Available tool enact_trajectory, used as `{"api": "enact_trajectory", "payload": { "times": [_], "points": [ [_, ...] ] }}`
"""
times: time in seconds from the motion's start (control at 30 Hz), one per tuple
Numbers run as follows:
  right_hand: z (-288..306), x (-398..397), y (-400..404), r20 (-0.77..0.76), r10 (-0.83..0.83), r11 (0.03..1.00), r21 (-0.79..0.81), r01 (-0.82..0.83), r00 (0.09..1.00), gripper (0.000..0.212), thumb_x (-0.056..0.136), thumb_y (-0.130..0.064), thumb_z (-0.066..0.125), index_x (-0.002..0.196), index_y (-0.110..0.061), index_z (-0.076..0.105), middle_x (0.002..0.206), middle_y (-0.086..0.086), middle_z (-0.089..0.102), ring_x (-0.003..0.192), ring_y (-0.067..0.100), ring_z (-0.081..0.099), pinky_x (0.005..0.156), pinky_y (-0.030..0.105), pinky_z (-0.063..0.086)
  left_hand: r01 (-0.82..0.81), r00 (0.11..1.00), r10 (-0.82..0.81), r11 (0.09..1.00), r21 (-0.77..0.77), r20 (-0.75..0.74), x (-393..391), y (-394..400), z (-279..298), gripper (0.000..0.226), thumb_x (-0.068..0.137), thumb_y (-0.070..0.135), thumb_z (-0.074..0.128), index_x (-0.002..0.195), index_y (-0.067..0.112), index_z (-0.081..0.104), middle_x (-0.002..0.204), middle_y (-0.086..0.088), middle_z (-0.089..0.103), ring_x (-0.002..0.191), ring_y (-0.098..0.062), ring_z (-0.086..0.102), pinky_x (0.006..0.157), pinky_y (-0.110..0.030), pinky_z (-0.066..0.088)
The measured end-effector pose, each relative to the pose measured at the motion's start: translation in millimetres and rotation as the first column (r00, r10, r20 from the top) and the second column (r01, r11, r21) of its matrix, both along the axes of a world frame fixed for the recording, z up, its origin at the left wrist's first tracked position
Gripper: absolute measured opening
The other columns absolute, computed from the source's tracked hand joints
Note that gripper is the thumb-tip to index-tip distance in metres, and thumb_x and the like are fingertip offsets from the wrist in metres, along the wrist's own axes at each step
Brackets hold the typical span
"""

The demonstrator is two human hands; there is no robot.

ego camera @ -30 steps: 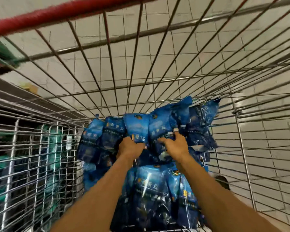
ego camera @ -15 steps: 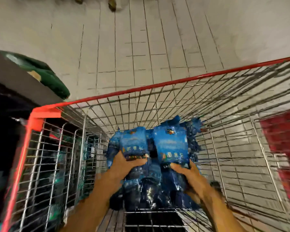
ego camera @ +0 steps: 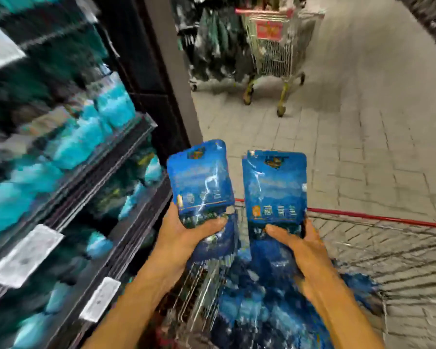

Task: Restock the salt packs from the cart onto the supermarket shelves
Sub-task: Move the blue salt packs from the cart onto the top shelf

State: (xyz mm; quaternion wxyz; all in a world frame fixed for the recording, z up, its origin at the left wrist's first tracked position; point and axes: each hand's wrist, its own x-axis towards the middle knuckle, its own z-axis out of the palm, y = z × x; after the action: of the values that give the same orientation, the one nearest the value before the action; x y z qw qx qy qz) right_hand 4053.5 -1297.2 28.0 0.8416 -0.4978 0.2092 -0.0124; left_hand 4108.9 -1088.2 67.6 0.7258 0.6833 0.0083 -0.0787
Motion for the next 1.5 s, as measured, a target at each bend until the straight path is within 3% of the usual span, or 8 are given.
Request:
{"api": "enact_trajectory", "payload": {
  "times": [0.17, 0.37, 0.6, 0.8, 1.07, 1.27, 1.4, 1.5],
  "points": [
    [73.5, 41.9, 74.9, 0.246, 0.215, 0.972, 0.038, -0.231, 0.945, 0.054, 0.062, -0.027, 0.078, 0.114, -0.015, 0.068, 0.103, 0.007, 0.077, 0.086, 0.025, 0.076, 0.060, 0.033, 0.059, -0.306, 0.937, 0.312, 0.950, -0.058, 0.159, -25.2, 76.7, 90.9, 0.059, 0.050, 0.011, 0.092, 0.101, 0.028, 0.068, 0.101, -0.006, 0.076, 0.083, -0.021, 0.075, 0.063, -0.031, 0.059],
    [159.0, 49.5, 186.6, 0.477, 0.482, 0.848, -0.044, -0.528, 0.735, 0.040, 0.067, -0.021, 0.076, 0.106, -0.017, 0.073, 0.110, 0.012, 0.075, 0.093, 0.027, 0.074, 0.068, 0.032, 0.060, -0.576, 0.751, 0.562, 0.814, -0.072, 0.347, -90.3, 161.9, 194.8, 0.056, 0.061, 0.023, 0.081, 0.115, 0.022, 0.062, 0.109, -0.004, 0.075, 0.097, -0.028, 0.072, 0.083, -0.050, 0.059],
    [268.4, 23.2, 320.8, 0.653, 0.609, 0.668, -0.117, -0.735, 0.449, 0.045, 0.069, -0.018, 0.072, 0.114, -0.012, 0.069, 0.110, 0.009, 0.075, 0.091, 0.024, 0.075, 0.071, 0.037, 0.062, -0.768, 0.482, 0.661, 0.635, -0.086, 0.575, -170.5, 259.0, 295.6, 0.041, 0.075, 0.020, 0.076, 0.114, 0.017, 0.062, 0.108, -0.002, 0.075, 0.100, -0.025, 0.072, 0.088, -0.050, 0.057],
    [357.2, 6.8, 421.6, 0.684, 0.683, 0.518, -0.205, -0.831, 0.256, 0.040, 0.074, -0.019, 0.070, 0.113, -0.012, 0.070, 0.105, 0.005, 0.077, 0.083, 0.018, 0.075, 0.063, 0.033, 0.060, -0.853, 0.409, 0.733, 0.519, -0.057, 0.543, -214.7, 365.3, 354.5, 0.013, 0.084, 0.016, 0.074, 0.097, 0.017, 0.074, 0.096, 0.000, 0.077, 0.086, -0.018, 0.074, 0.073, -0.042, 0.061],
    [402.6, 45.1, 558.9, 0.491, 0.826, 0.457, -0.298, -0.838, 0.277, 0.036, 0.084, 0.001, 0.071, 0.120, 0.001, 0.066, 0.087, 0.010, 0.077, 0.067, 0.021, 0.074, 0.055, 0.037, 0.059, -0.906, 0.365, 0.836, 0.421, -0.051, 0.410, -186.1, 495.6, 364.0, 0.036, 0.080, 0.001, 0.075, 0.115, -0.002, 0.068, 0.106, -0.015, 0.073, 0.084, -0.025, 0.071, 0.076, -0.039, 0.061],
    [405.9, 94.1, 628.3, 0.361, 0.883, 0.435, -0.393, -0.810, 0.299, 0.055, 0.082, 0.000, 0.076, 0.131, 0.004, 0.051, 0.098, 0.015, 0.073, 0.064, 0.019, 0.073, 0.048, 0.034, 0.057, -0.926, 0.355, 0.877, 0.378, -0.010, 0.322, -129.0, 561.0, 342.8, 0.041, 0.073, 0.008, 0.083, 0.109, 0.001, 0.067, 0.099, -0.013, 0.075, 0.086, -0.027, 0.073, 0.075, -0.042, 0.061],
    [405.7, 116.6, 664.9, 0.292, 0.923, 0.358, -0.403, -0.842, 0.252, 0.030, 0.084, -0.003, 0.075, 0.110, 0.004, 0.064, 0.106, 0.018, 0.072, 0.084, 0.029, 0.073, 0.066, 0.045, 0.059, -0.925, 0.367, 0.863, 0.378, 0.038, 0.348, -99.8, 593.4, 330.9, 0.031, 0.075, 0.013, 0.083, 0.102, 0.004, 0.069, 0.100, -0.009, 0.076, 0.094, -0.025, 0.072, 0.084, -0.041, 0.059],
    [395.8, 124.8, 684.6, 0.271, 0.931, 0.343, -0.422, -0.839, 0.244, 0.050, 0.083, 0.000, 0.075, 0.127, 0.010, 0.054, 0.115, 0.021, 0.069, 0.102, 0.032, 0.068, 0.085, 0.052, 0.056, -0.919, 0.375, 0.837, 0.393, 0.038, 0.400, -89.1, 606.5, 322.0, 0.019, 0.079, 0.010, 0.080, 0.097, 0.010, 0.072, 0.095, -0.001, 0.077, 0.093, -0.020, 0.073, 0.077, -0.030, 0.059]
  ]
}}
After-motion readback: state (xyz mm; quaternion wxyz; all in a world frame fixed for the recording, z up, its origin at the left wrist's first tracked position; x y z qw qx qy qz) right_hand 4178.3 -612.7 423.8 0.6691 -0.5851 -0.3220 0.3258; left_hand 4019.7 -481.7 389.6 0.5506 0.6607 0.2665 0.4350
